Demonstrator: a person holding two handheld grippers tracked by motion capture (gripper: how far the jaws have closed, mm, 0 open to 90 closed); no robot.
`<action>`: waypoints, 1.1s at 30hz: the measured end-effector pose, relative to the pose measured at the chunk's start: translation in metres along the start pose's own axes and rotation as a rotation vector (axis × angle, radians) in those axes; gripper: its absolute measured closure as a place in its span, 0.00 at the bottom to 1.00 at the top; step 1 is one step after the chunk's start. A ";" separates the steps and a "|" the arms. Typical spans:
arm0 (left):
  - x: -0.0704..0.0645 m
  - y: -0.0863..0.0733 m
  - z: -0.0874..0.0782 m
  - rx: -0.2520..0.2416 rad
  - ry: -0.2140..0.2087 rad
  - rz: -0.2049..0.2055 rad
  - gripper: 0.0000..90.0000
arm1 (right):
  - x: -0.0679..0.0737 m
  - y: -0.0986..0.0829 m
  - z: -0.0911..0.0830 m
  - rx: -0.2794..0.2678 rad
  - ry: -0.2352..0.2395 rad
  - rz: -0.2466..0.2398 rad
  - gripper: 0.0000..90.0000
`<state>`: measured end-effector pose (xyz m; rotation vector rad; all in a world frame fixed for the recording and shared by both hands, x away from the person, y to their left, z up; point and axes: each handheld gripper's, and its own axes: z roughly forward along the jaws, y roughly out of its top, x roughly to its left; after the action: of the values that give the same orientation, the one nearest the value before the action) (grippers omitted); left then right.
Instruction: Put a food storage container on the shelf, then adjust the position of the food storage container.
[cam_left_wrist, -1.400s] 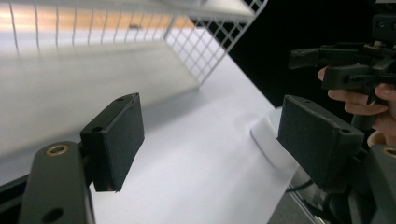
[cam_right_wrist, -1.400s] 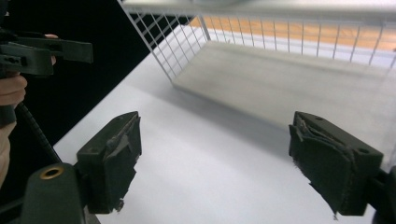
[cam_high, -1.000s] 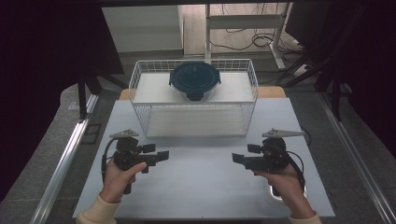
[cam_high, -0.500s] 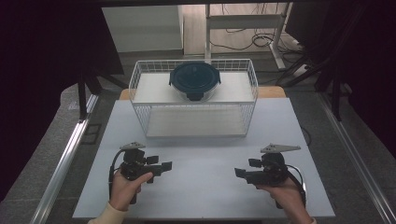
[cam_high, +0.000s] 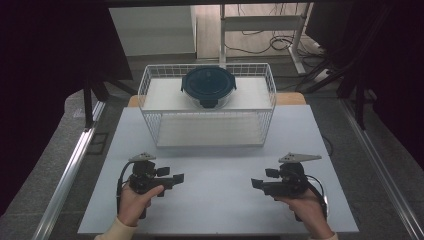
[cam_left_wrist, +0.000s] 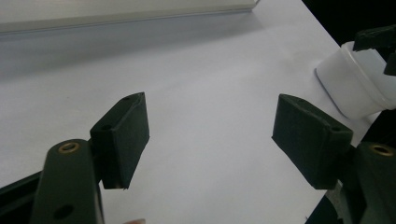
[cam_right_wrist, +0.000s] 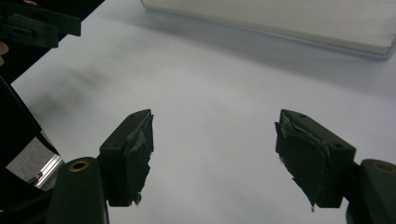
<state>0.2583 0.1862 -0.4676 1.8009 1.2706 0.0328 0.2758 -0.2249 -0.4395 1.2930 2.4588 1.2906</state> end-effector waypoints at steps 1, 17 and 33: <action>0.000 0.000 -0.001 -0.004 0.004 -0.005 0.29 | 0.000 0.001 -0.001 -0.003 -0.002 0.000 0.31; 0.003 -0.002 -0.002 0.014 0.024 -0.014 0.28 | -0.028 -0.008 -0.061 -0.046 -0.180 0.066 0.48; -0.003 -0.003 0.002 0.031 0.020 0.006 0.30 | -0.077 -0.060 -0.132 0.017 -0.401 0.194 0.91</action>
<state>0.2555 0.1831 -0.4697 1.8348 1.2859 0.0347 0.2316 -0.3820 -0.4204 1.6418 2.1136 0.9283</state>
